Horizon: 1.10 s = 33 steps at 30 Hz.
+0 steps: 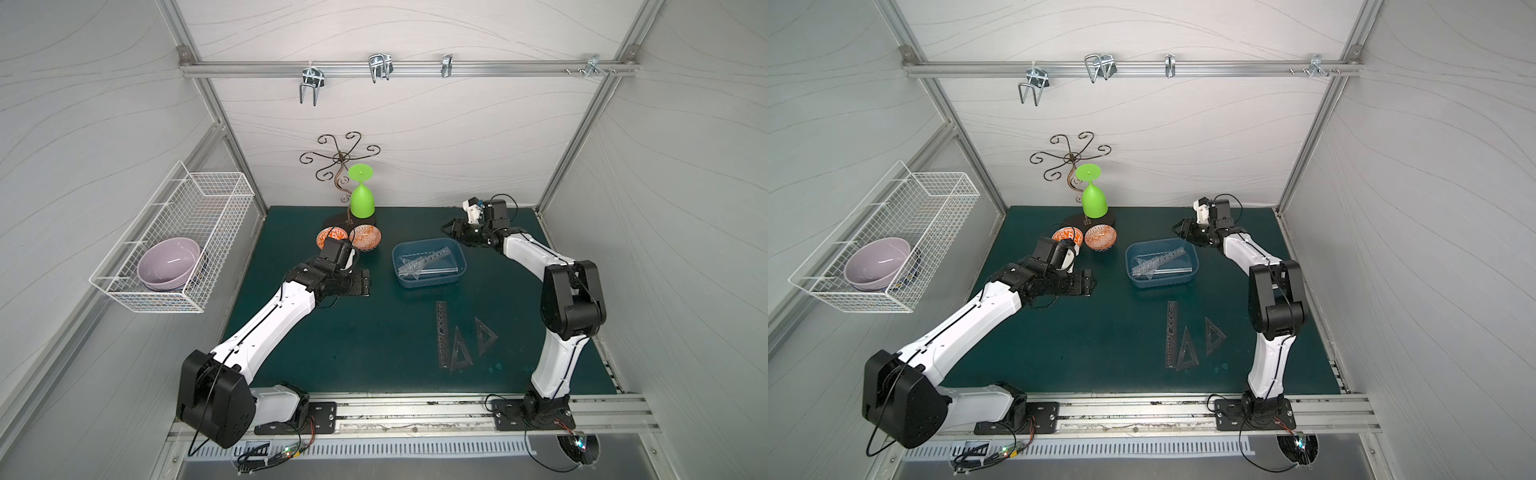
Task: Put the scattered rulers into the storage box
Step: Place the ruler in the storage box, then move the ruler to the center of the board.
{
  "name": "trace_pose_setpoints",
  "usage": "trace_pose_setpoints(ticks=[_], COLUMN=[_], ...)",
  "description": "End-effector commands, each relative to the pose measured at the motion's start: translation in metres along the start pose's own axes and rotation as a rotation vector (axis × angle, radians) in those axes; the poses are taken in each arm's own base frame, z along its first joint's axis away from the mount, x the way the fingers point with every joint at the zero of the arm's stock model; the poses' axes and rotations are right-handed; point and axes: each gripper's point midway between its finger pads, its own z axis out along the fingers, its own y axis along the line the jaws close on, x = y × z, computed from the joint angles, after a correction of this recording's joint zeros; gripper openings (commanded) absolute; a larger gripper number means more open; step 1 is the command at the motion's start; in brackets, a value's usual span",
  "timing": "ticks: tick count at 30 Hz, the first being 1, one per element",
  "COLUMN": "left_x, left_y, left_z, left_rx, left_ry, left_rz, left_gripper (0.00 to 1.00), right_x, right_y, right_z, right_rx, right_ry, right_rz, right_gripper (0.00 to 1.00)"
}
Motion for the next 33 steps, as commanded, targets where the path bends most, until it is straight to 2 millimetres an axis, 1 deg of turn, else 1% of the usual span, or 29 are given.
trace_pose_setpoints(ticks=[1,2,3,5,7,8,12,15,18,20,22,24,29,33], left_x=[0.001,0.001,0.003,0.007,0.013,0.016,0.035,0.048,0.059,0.065,0.069,0.072,0.076,0.077], left_y=[-0.003,-0.004,-0.005,-0.007,-0.012,-0.016,-0.03,-0.032,-0.028,-0.024,-0.022,-0.019,-0.016,-0.016], left_z=[-0.002,-0.003,-0.003,-0.004,-0.005,-0.005,-0.002,0.0,0.0,0.001,0.002,0.003,0.006,0.009], left_rx=[0.02,0.019,0.02,0.012,0.015,0.019,0.067,0.079,0.083,0.08,0.077,0.066,0.047,0.049], left_ry=[-0.004,-0.004,-0.003,0.0,0.003,0.007,0.032,0.048,0.051,0.053,0.058,0.067,0.085,0.092], left_rz=[-0.019,-0.02,-0.018,-0.012,0.0,0.003,-0.014,-0.028,-0.049,-0.061,-0.066,-0.072,-0.075,-0.08], left_gripper=[0.82,0.82,0.82,0.82,0.82,0.82,0.82,0.82,0.82,0.83,0.83,0.83,0.83,0.83], right_x=[-0.013,-0.011,-0.006,0.014,0.048,0.069,0.155,0.211,0.25,0.266,0.281,0.292,0.311,0.322], right_y=[0.02,0.022,0.025,0.03,0.032,0.032,0.019,0.012,0.0,-0.011,-0.013,-0.01,-0.01,-0.016], right_z=[-0.029,-0.034,-0.038,-0.044,-0.05,-0.053,-0.077,-0.095,-0.104,-0.108,-0.105,-0.1,-0.089,-0.083], right_rx=[0.051,0.069,0.087,0.128,0.19,0.224,0.329,0.406,0.468,0.51,0.52,0.524,0.576,0.62], right_ry=[-0.029,-0.031,-0.023,0.004,0.047,0.079,0.223,0.308,0.363,0.398,0.436,0.457,0.501,0.534], right_rz=[-0.079,-0.089,-0.099,-0.12,-0.153,-0.177,-0.207,-0.249,-0.255,-0.229,-0.23,-0.236,-0.237,-0.22], right_gripper=[0.55,0.55,0.55,0.53,0.5,0.48,0.46,0.47,0.49,0.49,0.49,0.51,0.55,0.56])
